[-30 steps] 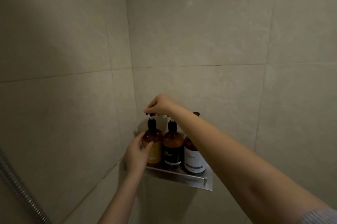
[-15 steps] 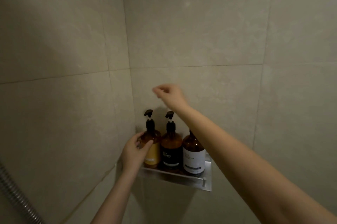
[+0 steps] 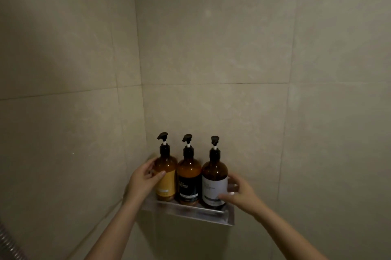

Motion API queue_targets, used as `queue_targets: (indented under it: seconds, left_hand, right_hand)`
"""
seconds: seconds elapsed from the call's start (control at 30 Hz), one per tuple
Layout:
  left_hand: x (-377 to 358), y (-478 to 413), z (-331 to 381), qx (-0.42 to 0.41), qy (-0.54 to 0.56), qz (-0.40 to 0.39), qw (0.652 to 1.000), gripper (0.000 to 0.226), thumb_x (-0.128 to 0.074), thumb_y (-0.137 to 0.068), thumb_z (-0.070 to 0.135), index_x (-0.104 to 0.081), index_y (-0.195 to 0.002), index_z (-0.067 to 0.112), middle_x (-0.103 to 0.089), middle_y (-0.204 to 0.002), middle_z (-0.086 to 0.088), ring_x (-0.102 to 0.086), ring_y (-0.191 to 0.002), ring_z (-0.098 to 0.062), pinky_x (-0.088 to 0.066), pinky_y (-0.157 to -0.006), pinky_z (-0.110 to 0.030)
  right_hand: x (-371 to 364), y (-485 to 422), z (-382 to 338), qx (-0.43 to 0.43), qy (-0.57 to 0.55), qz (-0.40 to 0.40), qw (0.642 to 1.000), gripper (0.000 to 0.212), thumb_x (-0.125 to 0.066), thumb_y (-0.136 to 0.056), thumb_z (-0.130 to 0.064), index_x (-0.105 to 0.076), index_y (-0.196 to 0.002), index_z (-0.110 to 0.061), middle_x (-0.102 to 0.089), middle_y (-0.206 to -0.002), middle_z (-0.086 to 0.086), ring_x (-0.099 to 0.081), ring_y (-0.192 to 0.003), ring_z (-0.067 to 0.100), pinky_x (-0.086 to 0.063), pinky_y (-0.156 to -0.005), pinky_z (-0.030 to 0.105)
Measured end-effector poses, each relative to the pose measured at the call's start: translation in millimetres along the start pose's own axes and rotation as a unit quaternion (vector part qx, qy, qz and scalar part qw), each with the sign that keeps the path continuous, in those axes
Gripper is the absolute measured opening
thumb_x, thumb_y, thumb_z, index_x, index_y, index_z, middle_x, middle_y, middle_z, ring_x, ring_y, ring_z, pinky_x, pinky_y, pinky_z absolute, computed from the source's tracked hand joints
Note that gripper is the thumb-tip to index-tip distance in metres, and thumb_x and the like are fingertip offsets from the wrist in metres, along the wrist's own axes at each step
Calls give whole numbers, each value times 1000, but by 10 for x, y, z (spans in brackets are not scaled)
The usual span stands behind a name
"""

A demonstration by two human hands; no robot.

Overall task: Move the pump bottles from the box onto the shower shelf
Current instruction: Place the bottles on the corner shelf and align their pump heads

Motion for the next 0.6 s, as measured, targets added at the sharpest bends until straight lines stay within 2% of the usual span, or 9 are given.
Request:
queue_targets:
  seconds: [0.13, 0.27, 0.4, 0.6]
  left_hand:
    - [0, -8, 6, 0, 24, -10, 1000, 65, -71, -77, 8, -45, -135, 16, -44, -143, -13, -44, -129, -24, -40, -99, -32]
    - [-10, 10, 36, -2, 43, -17, 999, 65, -69, -77, 3, -44, -136, 12, -44, -143, -14, -41, -131, -22, -36, -105, -34]
    - [-7, 27, 36, -6, 43, -19, 999, 65, -68, -78, 3, -42, -137, 11, -43, -143, -14, -41, -132, -23, -36, -106, -35]
    - [-26, 56, 33, -1, 48, -24, 999, 64, -66, -80, 2, -40, -138, 12, -41, -144, -14, -40, -132, -22, -35, -107, -35]
  right_hand:
    - [-20, 1, 25, 6, 13, 55, 998, 70, -80, -70, -16, -48, -132, -19, -60, -115, 0, -61, -101, 15, -55, -83, 31]
    - [-33, 23, 12, 16, 27, 64, 997, 69, -79, -70, -17, -48, -131, -21, -58, -113, -3, -60, -102, 16, -55, -85, 36]
    - [-13, 14, 25, 13, 29, 59, 998, 70, -79, -71, -17, -47, -133, -20, -59, -120, 3, -60, -106, 19, -54, -89, 43]
    - [-32, 22, 39, 15, 36, 69, 997, 69, -79, -71, -22, -47, -132, -24, -59, -119, -1, -59, -105, 15, -54, -89, 40]
Point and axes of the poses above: each hand's wrist, its own y-axis away from the middle knuckle, its own x-axis out of the back of the hand, z = x × y, the point moved 4 cm from there along -y, towards the middle knuckle
